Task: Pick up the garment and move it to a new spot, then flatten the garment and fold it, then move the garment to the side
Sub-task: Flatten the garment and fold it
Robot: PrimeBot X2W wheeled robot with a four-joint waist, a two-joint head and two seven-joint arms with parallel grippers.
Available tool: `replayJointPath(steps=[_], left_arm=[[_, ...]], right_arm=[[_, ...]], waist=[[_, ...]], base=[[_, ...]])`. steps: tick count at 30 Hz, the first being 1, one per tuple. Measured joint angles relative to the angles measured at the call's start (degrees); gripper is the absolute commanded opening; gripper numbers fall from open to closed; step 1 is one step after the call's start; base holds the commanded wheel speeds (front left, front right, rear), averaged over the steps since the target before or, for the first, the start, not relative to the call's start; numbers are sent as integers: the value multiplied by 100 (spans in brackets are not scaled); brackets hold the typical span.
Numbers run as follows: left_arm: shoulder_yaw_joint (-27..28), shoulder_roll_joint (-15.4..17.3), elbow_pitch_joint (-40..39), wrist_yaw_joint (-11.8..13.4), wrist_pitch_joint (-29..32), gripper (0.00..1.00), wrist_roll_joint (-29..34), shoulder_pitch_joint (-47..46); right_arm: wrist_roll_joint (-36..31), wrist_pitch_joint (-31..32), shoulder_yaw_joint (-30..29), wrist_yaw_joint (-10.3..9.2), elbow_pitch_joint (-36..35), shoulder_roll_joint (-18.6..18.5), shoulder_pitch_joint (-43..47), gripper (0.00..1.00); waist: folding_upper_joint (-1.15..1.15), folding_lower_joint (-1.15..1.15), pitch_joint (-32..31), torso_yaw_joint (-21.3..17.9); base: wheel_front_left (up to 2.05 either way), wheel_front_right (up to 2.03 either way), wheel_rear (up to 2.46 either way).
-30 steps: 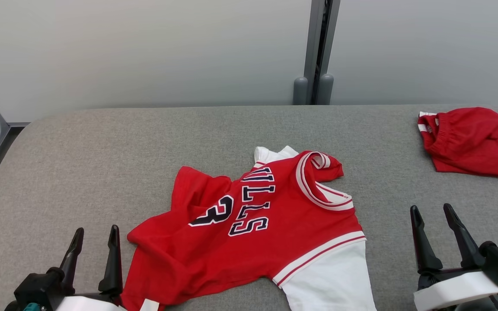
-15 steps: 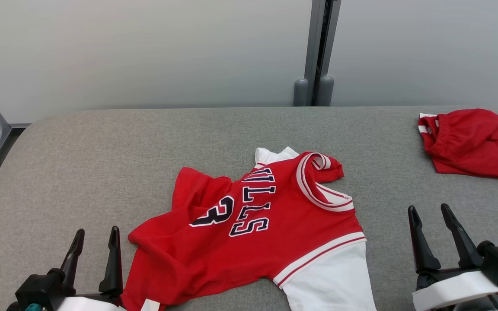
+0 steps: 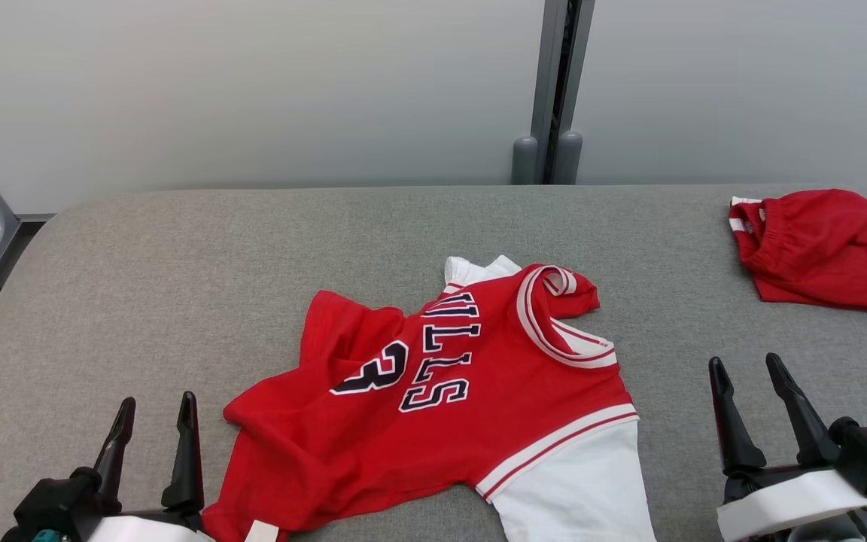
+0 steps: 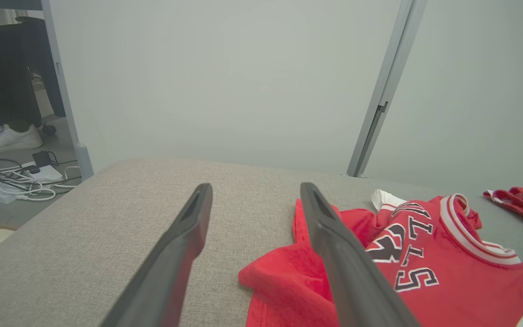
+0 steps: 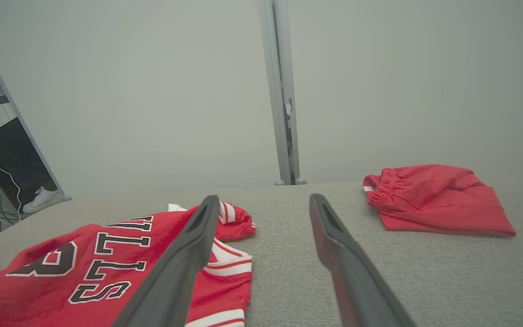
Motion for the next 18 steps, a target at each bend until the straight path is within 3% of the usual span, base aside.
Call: replayJointPath(steps=[10, 18], left_arm=[[78, -74, 103, -81, 0, 100, 77, 1], [26, -30, 490, -130, 721, 100, -177, 81]], right_arm=[[75, 148, 3, 0, 77, 1, -20, 100], [961, 1578, 543, -1, 468, -107, 104, 100]], waist=[[0, 0, 14, 1], [0, 0, 36, 5]], base=[[0, 0, 0], [0, 0, 0]])
